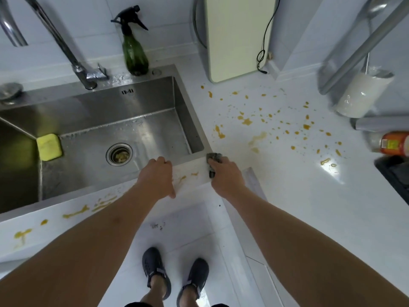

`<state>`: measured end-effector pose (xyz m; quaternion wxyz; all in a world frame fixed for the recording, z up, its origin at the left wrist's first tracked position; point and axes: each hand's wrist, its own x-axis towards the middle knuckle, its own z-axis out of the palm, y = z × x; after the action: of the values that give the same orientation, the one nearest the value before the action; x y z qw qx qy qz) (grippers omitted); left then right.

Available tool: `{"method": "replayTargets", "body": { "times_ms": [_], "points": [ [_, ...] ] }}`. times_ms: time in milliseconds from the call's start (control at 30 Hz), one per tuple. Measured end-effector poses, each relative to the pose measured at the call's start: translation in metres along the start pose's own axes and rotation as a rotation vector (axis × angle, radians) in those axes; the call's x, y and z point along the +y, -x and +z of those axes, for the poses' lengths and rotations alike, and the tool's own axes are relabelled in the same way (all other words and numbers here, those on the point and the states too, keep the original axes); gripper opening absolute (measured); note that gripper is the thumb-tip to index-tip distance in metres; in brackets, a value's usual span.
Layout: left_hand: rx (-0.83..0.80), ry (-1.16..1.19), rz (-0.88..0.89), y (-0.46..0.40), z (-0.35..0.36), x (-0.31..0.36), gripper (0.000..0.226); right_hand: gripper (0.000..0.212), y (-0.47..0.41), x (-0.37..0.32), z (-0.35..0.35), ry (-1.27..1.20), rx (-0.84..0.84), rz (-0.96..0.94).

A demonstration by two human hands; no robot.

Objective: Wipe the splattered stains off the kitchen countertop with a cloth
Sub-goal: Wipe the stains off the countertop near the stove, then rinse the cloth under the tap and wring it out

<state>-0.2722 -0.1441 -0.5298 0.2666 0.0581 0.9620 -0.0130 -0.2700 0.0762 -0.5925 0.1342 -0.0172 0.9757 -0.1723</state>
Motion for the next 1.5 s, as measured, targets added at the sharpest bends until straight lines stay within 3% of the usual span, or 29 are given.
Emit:
{"method": "replayTargets", "body": {
  "times_ms": [67,167,300,467,567,667,767,833,933,967,1033,1233,1367,1500],
  "points": [
    [0.003,-0.012,0.0,0.001,-0.002,0.002,0.101,0.063,-0.002,0.023,-0.015,0.07,-0.022,-0.025],
    [0.014,-0.018,-0.002,0.001,-0.001,0.003,0.101,0.057,-0.014,0.058,-0.035,0.086,0.046,0.134],
    [0.02,-0.018,0.002,-0.001,0.002,0.001,0.102,0.057,-0.013,0.038,-0.022,-0.013,0.082,0.259],
    [0.029,-0.021,0.01,-0.002,0.003,0.0,0.097,0.057,0.013,-0.042,0.017,-0.093,0.07,0.06],
    [0.03,-0.03,0.007,-0.002,0.005,0.0,0.096,0.045,0.013,-0.063,0.014,-0.154,-0.076,0.008],
    [0.036,-0.037,0.014,-0.003,0.005,-0.001,0.097,0.041,0.013,-0.041,-0.019,-0.742,-0.123,0.136],
    [0.026,-0.043,0.013,-0.004,0.004,0.0,0.1,0.024,0.008,0.008,-0.061,-1.135,0.052,0.394],
    [0.018,-0.049,0.009,-0.004,0.005,0.0,0.103,0.027,0.003,0.053,-0.084,-1.016,0.163,0.583],
    [0.026,-0.051,0.009,-0.006,0.006,0.0,0.103,0.029,0.01,0.115,-0.098,-0.281,0.132,0.733],
    [0.028,-0.051,0.012,-0.007,0.007,0.0,0.103,0.036,0.015,0.123,-0.096,-0.179,0.096,0.769],
    [0.032,-0.051,0.014,-0.008,0.007,0.001,0.103,0.046,0.022,0.122,-0.086,-0.219,0.09,0.729],
    [0.074,0.065,0.058,-0.006,0.015,-0.008,0.099,0.045,0.017,0.057,-0.04,-0.209,0.13,0.368],
    [0.133,0.254,0.111,0.007,0.026,-0.026,0.091,0.024,0.005,0.013,-0.028,-0.181,0.082,0.347],
    [0.152,0.325,0.08,0.02,0.025,-0.06,0.075,0.031,-0.001,-0.034,-0.036,-0.331,-0.04,0.29]
  ]
}}
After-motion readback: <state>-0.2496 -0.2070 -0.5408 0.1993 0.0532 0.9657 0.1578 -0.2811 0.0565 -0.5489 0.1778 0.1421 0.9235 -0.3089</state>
